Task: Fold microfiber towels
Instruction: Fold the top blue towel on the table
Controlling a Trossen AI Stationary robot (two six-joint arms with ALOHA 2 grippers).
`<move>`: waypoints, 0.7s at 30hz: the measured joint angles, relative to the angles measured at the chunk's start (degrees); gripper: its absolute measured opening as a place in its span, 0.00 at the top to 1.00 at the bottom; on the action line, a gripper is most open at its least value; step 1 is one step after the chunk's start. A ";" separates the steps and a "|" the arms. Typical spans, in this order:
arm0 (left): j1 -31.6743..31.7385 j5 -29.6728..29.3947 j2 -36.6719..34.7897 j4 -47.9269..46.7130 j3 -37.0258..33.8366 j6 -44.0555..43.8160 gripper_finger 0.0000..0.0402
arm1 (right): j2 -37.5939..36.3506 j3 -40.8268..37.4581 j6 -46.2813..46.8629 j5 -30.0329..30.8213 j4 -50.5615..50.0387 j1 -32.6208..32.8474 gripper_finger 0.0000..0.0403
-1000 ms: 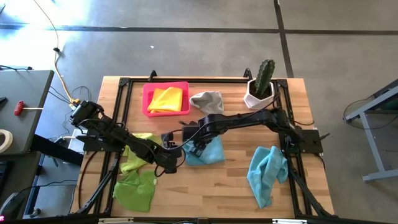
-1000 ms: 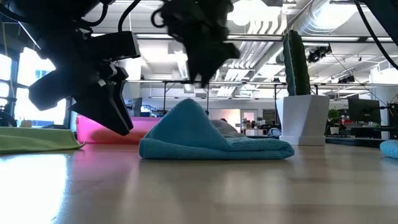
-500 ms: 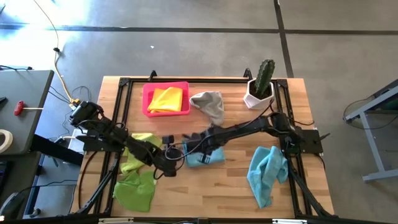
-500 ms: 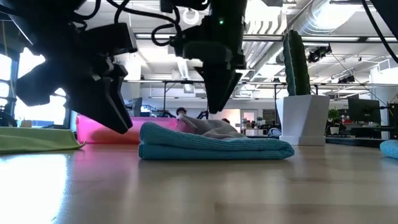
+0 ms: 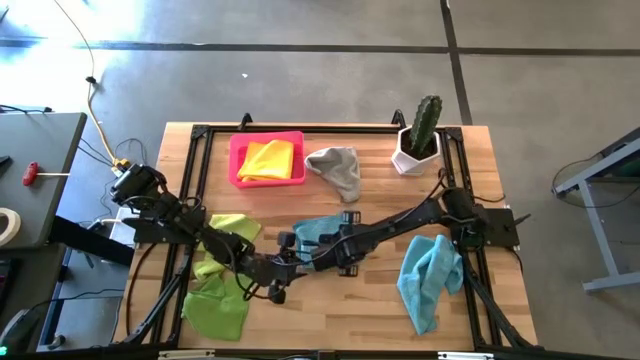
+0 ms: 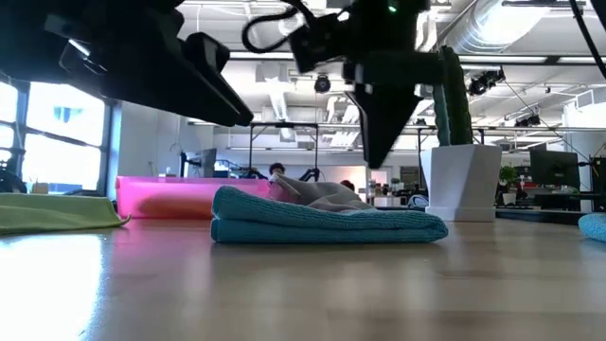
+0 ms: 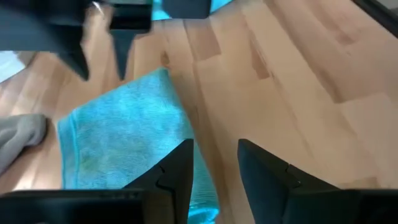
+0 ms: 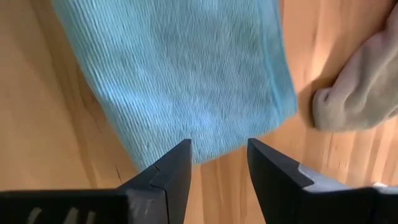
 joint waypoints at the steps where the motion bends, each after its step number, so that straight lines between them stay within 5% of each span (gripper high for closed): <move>1: 0.30 -0.19 0.02 -0.02 0.00 0.00 0.69 | -0.78 -1.89 0.05 -0.25 0.91 0.28 0.63; 13: 4.48 2.86 7.42 8.79 0.00 0.42 0.50 | -18.69 -30.78 4.90 -0.94 26.84 3.21 0.63; 21: 6.88 -0.64 12.70 8.41 3.41 0.75 0.45 | -21.88 -43.44 2.24 -1.46 43.80 4.11 0.63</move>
